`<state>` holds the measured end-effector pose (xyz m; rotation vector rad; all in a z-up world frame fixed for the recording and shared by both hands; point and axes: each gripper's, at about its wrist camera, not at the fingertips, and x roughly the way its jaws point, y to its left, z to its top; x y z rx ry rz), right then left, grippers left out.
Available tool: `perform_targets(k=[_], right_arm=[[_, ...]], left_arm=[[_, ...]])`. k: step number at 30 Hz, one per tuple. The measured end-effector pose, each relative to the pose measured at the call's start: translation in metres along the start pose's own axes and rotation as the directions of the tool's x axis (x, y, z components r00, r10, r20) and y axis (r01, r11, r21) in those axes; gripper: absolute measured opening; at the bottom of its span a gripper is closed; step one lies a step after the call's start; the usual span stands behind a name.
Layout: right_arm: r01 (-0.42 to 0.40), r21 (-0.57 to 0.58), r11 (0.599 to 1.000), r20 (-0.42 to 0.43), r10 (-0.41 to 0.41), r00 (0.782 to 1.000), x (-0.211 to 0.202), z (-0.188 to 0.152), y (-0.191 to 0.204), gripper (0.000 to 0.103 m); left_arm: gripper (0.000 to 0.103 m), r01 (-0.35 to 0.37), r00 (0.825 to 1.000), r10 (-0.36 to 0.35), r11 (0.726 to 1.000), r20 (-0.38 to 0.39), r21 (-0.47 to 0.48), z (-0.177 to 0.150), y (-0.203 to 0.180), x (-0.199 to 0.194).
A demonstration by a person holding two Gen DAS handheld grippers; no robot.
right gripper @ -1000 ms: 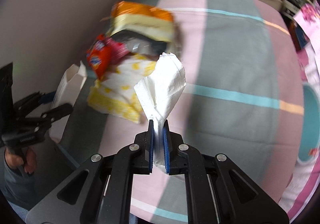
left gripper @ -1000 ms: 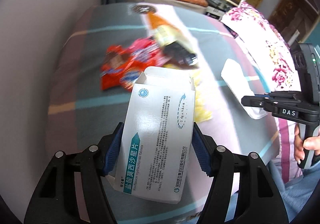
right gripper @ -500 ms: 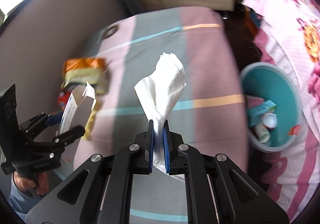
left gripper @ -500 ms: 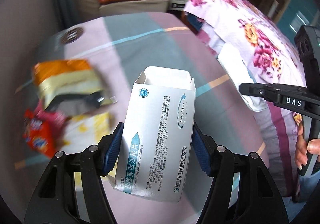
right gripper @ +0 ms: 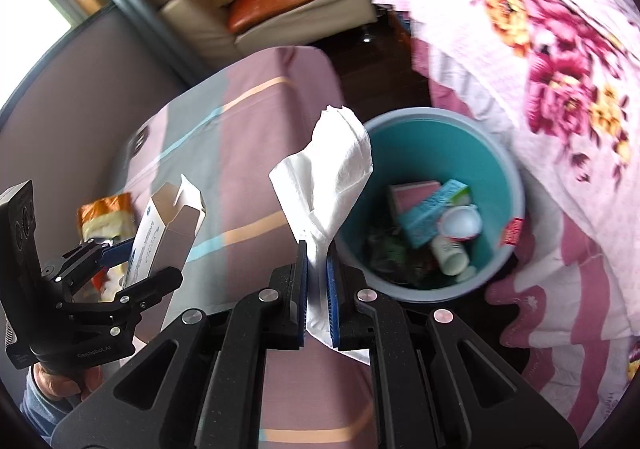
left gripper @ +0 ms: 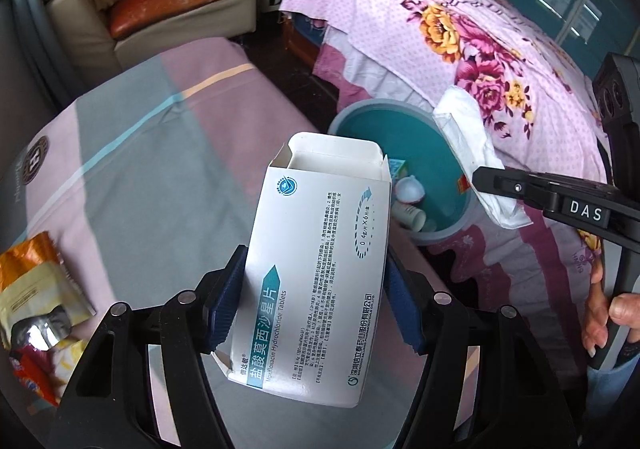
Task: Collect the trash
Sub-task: 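Hold the medicine box and tissue over the teal bin and open both grippers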
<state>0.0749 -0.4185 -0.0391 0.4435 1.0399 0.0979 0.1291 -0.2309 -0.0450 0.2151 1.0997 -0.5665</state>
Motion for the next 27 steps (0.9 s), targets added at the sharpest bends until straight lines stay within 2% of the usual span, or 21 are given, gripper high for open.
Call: perform_targets(k=[11, 27], right_arm=[[0.030, 0.078, 0.996, 0.019, -0.031, 0.999, -0.005, 0.008, -0.054, 0.008], [0.073, 0.146, 0.987, 0.024, -0.077, 0.997, -0.007, 0.024, -0.088, 0.008]], left_arm=[[0.067, 0.033, 0.999, -0.033, 0.999, -0.032, 0.017, 0.031, -0.034, 0.034], [0.068, 0.107, 0.994, -0.107, 0.994, -0.036, 0.001, 0.068, -0.055, 0.065]])
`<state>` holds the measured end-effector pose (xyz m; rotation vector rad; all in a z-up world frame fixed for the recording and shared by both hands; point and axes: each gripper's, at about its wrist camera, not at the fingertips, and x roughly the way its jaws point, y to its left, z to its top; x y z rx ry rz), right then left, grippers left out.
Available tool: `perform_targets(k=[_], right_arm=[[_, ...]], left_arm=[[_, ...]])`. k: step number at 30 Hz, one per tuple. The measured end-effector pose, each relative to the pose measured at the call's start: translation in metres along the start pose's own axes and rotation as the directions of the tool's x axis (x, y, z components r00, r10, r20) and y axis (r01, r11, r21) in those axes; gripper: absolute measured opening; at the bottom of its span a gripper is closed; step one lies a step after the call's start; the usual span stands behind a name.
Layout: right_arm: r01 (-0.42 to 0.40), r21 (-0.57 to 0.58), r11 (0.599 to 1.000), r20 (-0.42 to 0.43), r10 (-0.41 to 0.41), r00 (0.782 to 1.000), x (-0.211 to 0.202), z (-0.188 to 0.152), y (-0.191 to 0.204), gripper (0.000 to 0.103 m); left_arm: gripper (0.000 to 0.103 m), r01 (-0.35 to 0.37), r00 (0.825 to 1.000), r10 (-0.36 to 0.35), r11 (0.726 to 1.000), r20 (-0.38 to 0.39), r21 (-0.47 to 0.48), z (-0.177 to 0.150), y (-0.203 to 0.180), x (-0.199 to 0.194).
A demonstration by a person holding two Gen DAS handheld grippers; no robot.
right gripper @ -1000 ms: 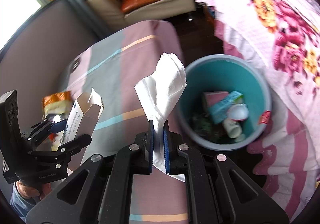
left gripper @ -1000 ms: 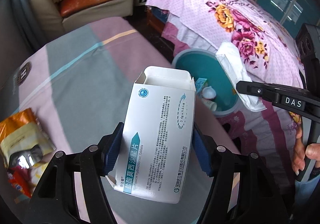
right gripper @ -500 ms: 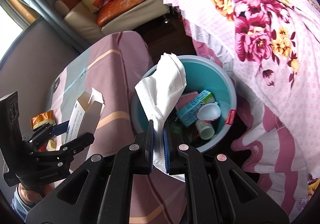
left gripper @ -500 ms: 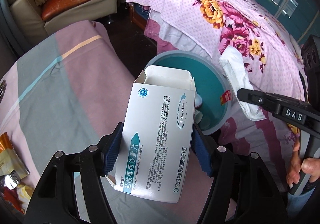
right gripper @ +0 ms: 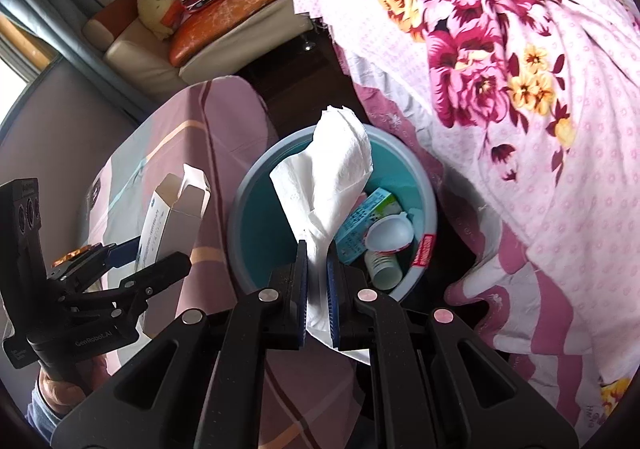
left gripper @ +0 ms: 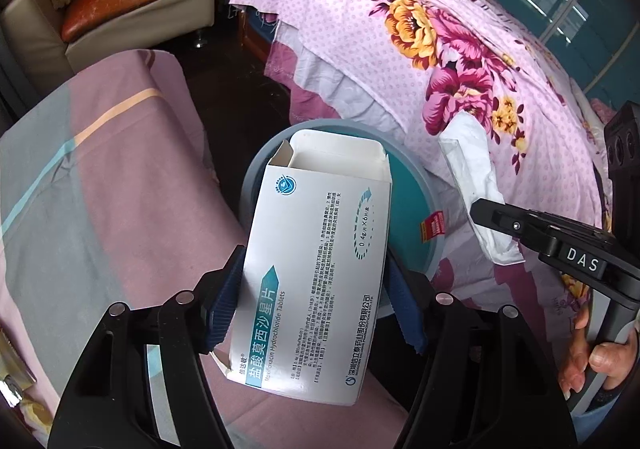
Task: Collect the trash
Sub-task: 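Hold the medicine box and tissue over the teal bin and open both grippers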
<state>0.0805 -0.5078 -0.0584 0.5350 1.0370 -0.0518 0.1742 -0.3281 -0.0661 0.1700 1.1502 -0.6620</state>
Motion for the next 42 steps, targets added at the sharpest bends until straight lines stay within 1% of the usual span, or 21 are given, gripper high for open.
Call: perform_targets(k=[3, 9, 11, 13, 21, 31, 32, 34, 35, 36, 38, 39, 40, 42], right_arm=[[0.008, 0.004, 1.000, 0.003, -0.008, 1.000, 0.000, 0.004, -0.002, 0.008], [0.019, 0.007, 1.000, -0.002, -0.019, 1.000, 0.004, 0.010, -0.005, 0.009], [0.020, 0.005, 1.000, -0.006, -0.020, 1.000, 0.006, 0.011, -0.005, 0.009], [0.022, 0.003, 1.000, -0.010, -0.022, 1.000, 0.008, 0.012, -0.004, 0.009], [0.025, -0.011, 1.000, -0.016, -0.025, 1.000, 0.012, 0.013, 0.002, 0.009], [0.029, -0.028, 0.999, -0.041, -0.030, 0.999, 0.021, 0.013, 0.015, 0.011], [0.030, -0.027, 0.999, -0.045, -0.032, 0.999, 0.022, 0.013, 0.016, 0.013], [0.028, -0.020, 0.999, -0.048, -0.029, 0.998, 0.023, 0.013, 0.018, 0.027], [0.029, -0.022, 0.999, -0.045, -0.030, 0.999, 0.023, 0.013, 0.019, 0.041], [0.034, -0.027, 0.999, -0.043, -0.035, 0.998, 0.024, 0.013, 0.022, 0.046], [0.036, -0.026, 0.999, -0.045, -0.037, 0.998, 0.023, 0.012, 0.024, 0.047], [0.042, -0.027, 0.999, -0.043, -0.043, 0.998, 0.022, 0.012, 0.026, 0.053], [0.046, -0.030, 0.998, -0.041, -0.047, 0.998, 0.021, 0.011, 0.027, 0.056], [0.056, -0.037, 0.998, -0.040, -0.058, 0.998, 0.019, 0.009, 0.031, 0.065]], left_arm=[[0.068, 0.009, 1.000, -0.009, 1.000, 0.002, -0.009, 0.006, -0.002, 0.005], [0.075, 0.021, 1.000, -0.020, 0.999, 0.004, -0.026, 0.013, -0.003, 0.011], [0.085, 0.016, 1.000, -0.016, 0.999, 0.005, -0.031, 0.012, -0.001, 0.011], [0.088, 0.010, 1.000, -0.010, 0.999, 0.009, -0.037, 0.012, 0.001, 0.011], [0.089, -0.001, 1.000, 0.001, 0.998, -0.004, -0.065, 0.003, 0.014, 0.010], [0.090, -0.009, 1.000, 0.006, 0.995, -0.029, -0.101, -0.024, 0.037, 0.002], [0.090, -0.010, 1.000, 0.007, 0.995, -0.030, -0.103, -0.026, 0.039, 0.002], [0.090, -0.012, 0.999, 0.008, 0.994, -0.034, -0.106, -0.030, 0.042, 0.001], [0.090, -0.012, 0.999, 0.008, 0.994, -0.035, -0.108, -0.031, 0.043, 0.001], [0.090, -0.011, 0.999, 0.007, 0.994, -0.036, -0.111, -0.033, 0.044, 0.000], [0.090, -0.009, 0.999, 0.006, 0.993, -0.035, -0.115, -0.036, 0.047, -0.003], [0.090, -0.009, 0.999, 0.005, 0.993, -0.033, -0.116, -0.038, 0.048, -0.004], [0.090, -0.009, 1.000, 0.005, 0.993, -0.031, -0.118, -0.040, 0.050, -0.007], [0.090, -0.009, 1.000, 0.006, 0.993, -0.028, -0.121, -0.043, 0.053, -0.010]])
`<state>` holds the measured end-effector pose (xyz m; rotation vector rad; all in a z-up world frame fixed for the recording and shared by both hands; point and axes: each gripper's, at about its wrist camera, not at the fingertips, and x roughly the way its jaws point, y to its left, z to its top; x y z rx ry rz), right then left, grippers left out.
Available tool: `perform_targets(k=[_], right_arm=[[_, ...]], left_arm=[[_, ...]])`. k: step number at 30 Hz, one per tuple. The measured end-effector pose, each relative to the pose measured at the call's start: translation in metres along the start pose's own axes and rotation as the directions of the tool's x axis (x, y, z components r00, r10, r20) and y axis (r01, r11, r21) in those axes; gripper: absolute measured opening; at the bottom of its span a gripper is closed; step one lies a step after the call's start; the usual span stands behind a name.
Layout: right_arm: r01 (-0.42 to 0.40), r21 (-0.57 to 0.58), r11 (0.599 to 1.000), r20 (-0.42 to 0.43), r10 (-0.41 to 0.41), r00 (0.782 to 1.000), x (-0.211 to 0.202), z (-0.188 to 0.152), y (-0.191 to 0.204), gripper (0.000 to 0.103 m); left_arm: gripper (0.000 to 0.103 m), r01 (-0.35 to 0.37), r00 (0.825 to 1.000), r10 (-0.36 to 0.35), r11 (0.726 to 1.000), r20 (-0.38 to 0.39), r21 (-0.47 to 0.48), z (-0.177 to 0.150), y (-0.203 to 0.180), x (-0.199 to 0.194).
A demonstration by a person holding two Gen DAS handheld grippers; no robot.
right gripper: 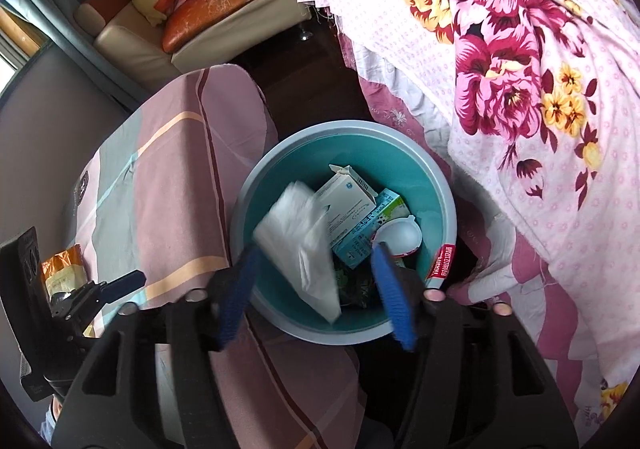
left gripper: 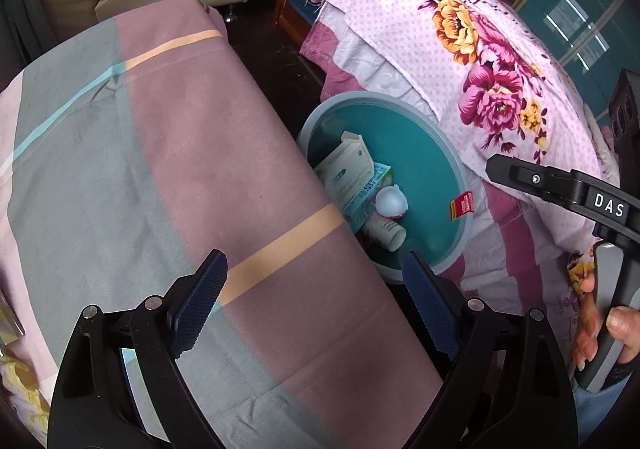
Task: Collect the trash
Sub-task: 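Hold the medicine box and tissue over the teal bin and open both grippers, then move both tools back to the bed toward the snack wrappers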
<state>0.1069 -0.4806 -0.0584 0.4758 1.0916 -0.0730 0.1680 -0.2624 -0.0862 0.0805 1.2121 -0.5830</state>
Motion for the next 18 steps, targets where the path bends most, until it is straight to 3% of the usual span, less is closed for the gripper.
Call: perform_targets(k=[3, 18], right_arm=[[0.006, 0.001, 1.000, -0.007, -0.006, 1.000, -0.002, -0.001, 0.004, 0.072], [-0.010, -0.125, 0.992, -0.038, 0.005, 0.999, -0.009, -0.018, 0.067, 0.076]], left_arm=[[0.090, -0.002, 1.000, 0.002, 1.000, 0.006, -0.011, -0.006, 0.006, -0.005], [0.090, -0.028, 0.996, 0.037, 0.992, 0.078, -0.122, -0.051, 0.070, -0.063]])
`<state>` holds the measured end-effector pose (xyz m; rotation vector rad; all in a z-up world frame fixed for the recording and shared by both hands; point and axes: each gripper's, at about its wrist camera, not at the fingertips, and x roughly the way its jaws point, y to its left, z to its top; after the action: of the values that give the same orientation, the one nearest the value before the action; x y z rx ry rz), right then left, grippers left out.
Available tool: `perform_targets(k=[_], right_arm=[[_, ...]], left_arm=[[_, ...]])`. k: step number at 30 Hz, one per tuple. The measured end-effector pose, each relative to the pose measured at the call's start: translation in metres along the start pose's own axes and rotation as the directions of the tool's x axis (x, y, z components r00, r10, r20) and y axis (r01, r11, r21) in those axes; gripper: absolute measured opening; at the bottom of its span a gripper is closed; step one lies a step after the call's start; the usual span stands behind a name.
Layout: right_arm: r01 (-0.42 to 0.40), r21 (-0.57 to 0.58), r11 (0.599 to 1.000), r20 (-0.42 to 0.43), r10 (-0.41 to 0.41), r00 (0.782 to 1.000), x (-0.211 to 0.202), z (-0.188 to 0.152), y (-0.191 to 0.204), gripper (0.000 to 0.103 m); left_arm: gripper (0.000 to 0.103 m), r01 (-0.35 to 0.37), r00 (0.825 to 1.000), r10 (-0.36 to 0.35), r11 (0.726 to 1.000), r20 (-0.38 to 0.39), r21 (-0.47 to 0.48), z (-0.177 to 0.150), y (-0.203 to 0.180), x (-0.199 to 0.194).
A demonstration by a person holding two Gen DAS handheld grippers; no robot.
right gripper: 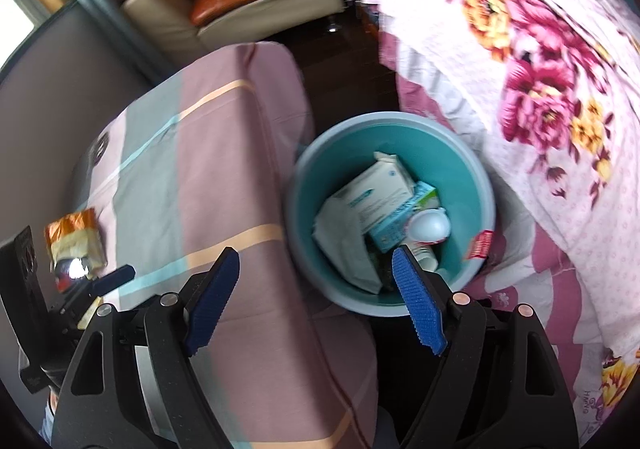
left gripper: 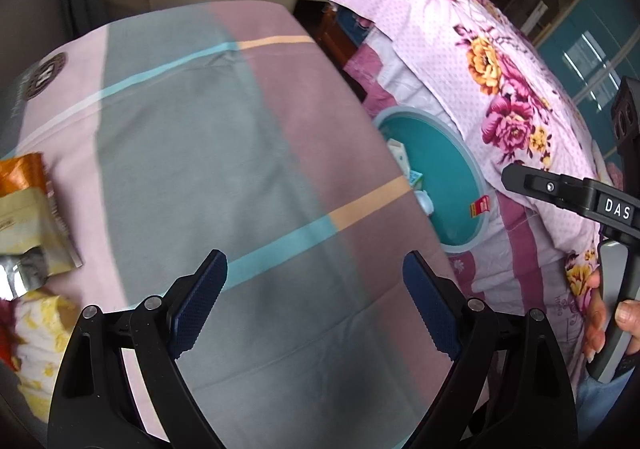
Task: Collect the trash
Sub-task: 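Move both tools back to the bed toward the snack wrappers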
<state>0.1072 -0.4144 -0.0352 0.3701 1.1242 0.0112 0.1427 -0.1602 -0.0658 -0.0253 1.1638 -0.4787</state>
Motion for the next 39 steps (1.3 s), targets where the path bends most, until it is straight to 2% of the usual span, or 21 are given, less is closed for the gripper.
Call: perform_targets(k=[10, 15, 21, 25, 29, 34, 39], right_arm=[[-0.025, -0.162, 0.987, -0.029, 0.021, 0.999, 0.000, -0.013, 0.089, 0.076], [-0.037, -0.248, 0.968, -0.047, 0.026, 0.999, -0.001, -0.023, 0.139, 0.076], [-0.067, -0.350, 0.934, -0.086, 0.039, 0.996, 0.001, -0.029, 0.200, 0.077], [-0.089, -0.427, 0.900, -0.102, 0.050, 0.994, 0.007, -0.033, 0.247, 0.077], [-0.123, -0.508, 0.853, -0.146, 0.055, 0.988, 0.023, -0.034, 0.299, 0.077], [-0.128, -0.577, 0.807, -0.172, 0.033, 0.984, 0.042, -0.038, 0.353, 0.077], [-0.129, -0.643, 0.755, -0.179, 0.016, 0.984, 0.060, -0.044, 0.403, 0.077]], left_arm=[[0.090, -0.048, 0.992, 0.065, 0.987, 0.110, -0.155, -0.036, 0.079, -0.065], [0.090, -0.088, 0.984, 0.116, 0.977, 0.138, -0.196, -0.056, 0.113, -0.091], [0.090, -0.108, 0.971, 0.165, 0.949, 0.174, -0.296, -0.088, 0.169, -0.124], [0.090, -0.132, 0.959, 0.213, 0.920, 0.188, -0.369, -0.112, 0.214, -0.142], [0.090, -0.145, 0.954, 0.236, 0.903, 0.185, -0.405, -0.128, 0.249, -0.151], [0.091, -0.161, 0.953, 0.247, 0.903, 0.175, -0.399, -0.138, 0.279, -0.155], [0.091, -0.146, 0.956, 0.231, 0.911, 0.183, -0.386, -0.135, 0.294, -0.153]])
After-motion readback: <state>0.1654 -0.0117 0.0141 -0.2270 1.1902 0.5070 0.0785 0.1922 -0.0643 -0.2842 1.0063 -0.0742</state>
